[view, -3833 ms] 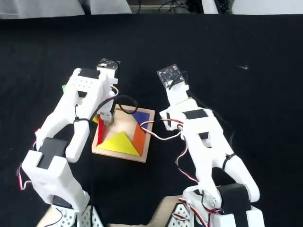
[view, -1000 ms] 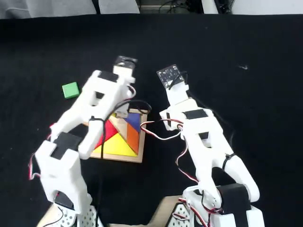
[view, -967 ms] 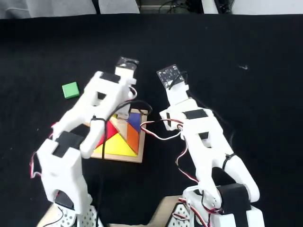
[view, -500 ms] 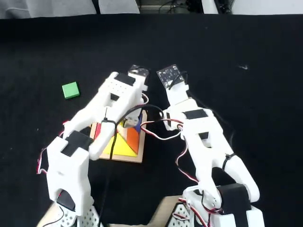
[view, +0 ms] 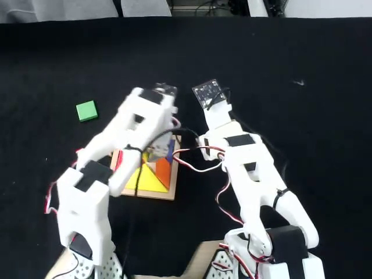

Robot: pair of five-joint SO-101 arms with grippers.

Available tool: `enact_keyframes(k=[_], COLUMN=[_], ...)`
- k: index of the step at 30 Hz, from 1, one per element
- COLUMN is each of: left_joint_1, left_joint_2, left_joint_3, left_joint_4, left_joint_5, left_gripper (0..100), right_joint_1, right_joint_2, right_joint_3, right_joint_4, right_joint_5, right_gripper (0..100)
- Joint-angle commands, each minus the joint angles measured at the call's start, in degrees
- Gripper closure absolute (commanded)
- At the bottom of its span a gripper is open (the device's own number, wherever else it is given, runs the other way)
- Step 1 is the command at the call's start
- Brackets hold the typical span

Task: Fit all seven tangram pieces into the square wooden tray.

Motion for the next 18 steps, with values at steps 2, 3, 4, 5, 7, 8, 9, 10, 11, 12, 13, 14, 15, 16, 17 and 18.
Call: enact_keyframes(k=[2, 3, 4, 5, 7, 8, 9, 10, 11, 12, 13, 14, 15, 16, 17, 18], left_joint_1=[6.37, 5.93, 4.88, 3.21, -0.57, -2.86, -5.14, -7.25, -9.36, -11.30, -13.49, -15.43, -17.54, -19.56, -21.41, -23.16], left_joint_2=[-0.53, -0.53, -0.62, -0.62, -0.70, -1.05, -1.58, -2.37, -3.34, -4.48, -5.71, -7.03, -8.09, -8.88, -9.41, -9.41], left_joint_3=[-2.86, -2.86, -2.95, -3.38, -5.85, -7.69, -9.89, -12.00, -14.11, -16.31, -17.98, -19.30, -19.82, -19.82, -19.65, -19.12], left_joint_4=[0.88, 0.97, 1.05, 1.76, 4.57, 7.03, 9.41, 11.60, 13.80, 15.91, 17.58, 18.55, 18.90, 18.73, 18.73, 18.73], left_joint_5=[2.37, 2.37, 2.20, 2.02, 1.85, 1.76, 0.97, -0.70, -2.55, -4.31, -5.71, -7.12, -8.79, -10.99, -13.45, -14.68], left_gripper=[97, 97, 97, 97, 97, 97, 97, 97, 97, 97, 97, 97, 97, 97, 96, 93], right_joint_1=[0.62, 0.62, 0.62, 0.62, 0.70, 0.70, 0.70, 0.70, 1.05, 1.41, 1.76, 1.93, 2.02, 1.93, 1.93, 1.93], right_joint_2=[-0.31, -0.31, -0.31, -0.31, -0.48, -0.57, -0.57, -0.57, -0.57, -0.57, -0.57, -0.57, -0.57, -0.57, -0.57, -0.57], right_joint_3=[-1.45, -1.45, -1.45, -1.45, -1.45, -1.45, -1.45, -1.45, -1.45, -1.45, -1.54, -1.54, -1.54, -1.54, -1.54, -1.45], right_joint_4=[-0.53, -0.53, -0.44, -0.44, -0.44, -0.44, -0.44, -0.44, -0.44, -0.44, -0.44, -0.44, -0.44, -0.44, -0.44, -0.53], right_joint_5=[0.44, 0.44, 0.44, 0.44, 0.44, 0.44, 0.44, 0.44, 0.44, 0.44, 0.44, 0.44, 0.44, 0.44, 0.44, 0.44], right_gripper=[98.7, 98.7, 98.7, 98.7, 98.7, 98.7, 98.7, 98.7, 98.7, 98.7, 98.7, 98.7, 98.7, 98.7, 98.7, 98.7])
